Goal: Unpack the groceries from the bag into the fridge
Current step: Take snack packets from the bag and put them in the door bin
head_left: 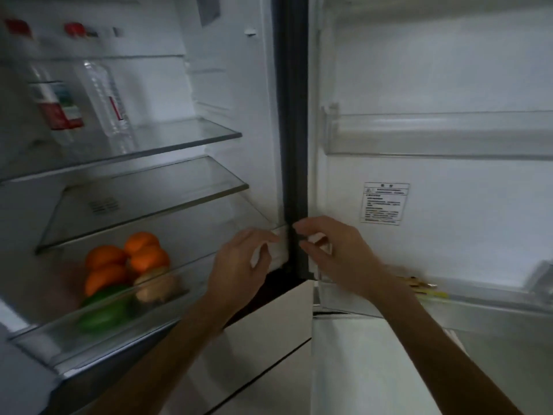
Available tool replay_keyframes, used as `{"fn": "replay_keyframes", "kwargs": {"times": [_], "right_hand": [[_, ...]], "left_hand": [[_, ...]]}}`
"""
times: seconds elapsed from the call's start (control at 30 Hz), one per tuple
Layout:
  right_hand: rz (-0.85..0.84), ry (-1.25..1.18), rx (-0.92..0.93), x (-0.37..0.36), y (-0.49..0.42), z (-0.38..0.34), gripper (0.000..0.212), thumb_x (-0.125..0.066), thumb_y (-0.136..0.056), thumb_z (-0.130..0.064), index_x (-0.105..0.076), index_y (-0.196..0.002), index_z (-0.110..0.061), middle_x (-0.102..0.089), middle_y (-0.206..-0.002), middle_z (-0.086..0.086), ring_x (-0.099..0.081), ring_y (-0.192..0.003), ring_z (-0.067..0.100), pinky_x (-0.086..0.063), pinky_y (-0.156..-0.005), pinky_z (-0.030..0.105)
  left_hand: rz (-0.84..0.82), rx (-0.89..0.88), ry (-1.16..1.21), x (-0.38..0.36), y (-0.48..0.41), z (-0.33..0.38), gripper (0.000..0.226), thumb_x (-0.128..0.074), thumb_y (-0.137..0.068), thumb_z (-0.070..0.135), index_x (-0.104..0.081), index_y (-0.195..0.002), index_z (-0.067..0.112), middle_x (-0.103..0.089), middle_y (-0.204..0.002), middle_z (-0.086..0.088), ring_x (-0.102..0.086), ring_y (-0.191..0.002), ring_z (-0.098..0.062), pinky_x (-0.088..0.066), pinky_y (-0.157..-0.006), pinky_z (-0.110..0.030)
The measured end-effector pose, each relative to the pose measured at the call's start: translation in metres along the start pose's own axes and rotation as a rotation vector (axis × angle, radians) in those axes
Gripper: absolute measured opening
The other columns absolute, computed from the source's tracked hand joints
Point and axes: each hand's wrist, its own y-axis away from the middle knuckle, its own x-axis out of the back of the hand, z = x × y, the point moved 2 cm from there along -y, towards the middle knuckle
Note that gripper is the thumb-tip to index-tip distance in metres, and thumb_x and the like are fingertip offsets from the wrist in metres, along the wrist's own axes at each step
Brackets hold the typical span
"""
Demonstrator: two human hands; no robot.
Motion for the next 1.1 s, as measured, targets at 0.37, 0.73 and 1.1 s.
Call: {"fn": "replay_keyframes", "kwargs": {"times": [0.37, 0.73, 1.1], "right_hand": [[-0.036, 0.348, 0.292, -0.182, -0.048, -0.057, 0.072, -0.024, -0.095, -0.06, -0.013, -0.155, -0.021, 0.008, -0.164, 0.003, 0.008, -0.151, 0.019, -0.002, -0.119, 0.051], [-0.042, 0.641, 0.267, -0.23, -0.128, -0.038, 0.084, -0.025, -0.093, -0.063, -0.003, -0.155, -0.011, 0.01, -0.162, 0.015, 0.008, -0.15, 0.029, 0.008, -0.118, 0.053], [-0.003, 0.655, 0.086, -0.269, -0.194, -0.043, 0.074, -0.084, -0.058, -0.049, -0.064, -0.115, -0.006, -0.065, -0.119, 0.014, -0.061, -0.113, 0.031, -0.022, -0.105, 0.043]], "left_hand": [[0.061, 0.103, -0.691, 0.151, 0.086, -0.094, 0.036, -0.052, -0.095, 0.026, -0.063, -0.126, 0.011, -0.058, -0.135, -0.011, -0.048, -0.131, -0.029, -0.019, -0.116, -0.058], [-0.278, 0.267, -1.004, 0.149, 0.037, -0.177, 0.088, -0.023, -0.089, 0.077, -0.02, -0.154, 0.018, -0.024, -0.16, -0.018, -0.012, -0.15, -0.034, 0.006, -0.117, -0.063], [-0.209, 0.475, -0.904, 0.135, -0.005, -0.216, 0.051, -0.076, -0.073, 0.05, -0.065, -0.101, 0.01, -0.065, -0.096, -0.011, -0.062, -0.093, -0.032, -0.031, -0.109, -0.057]]}}
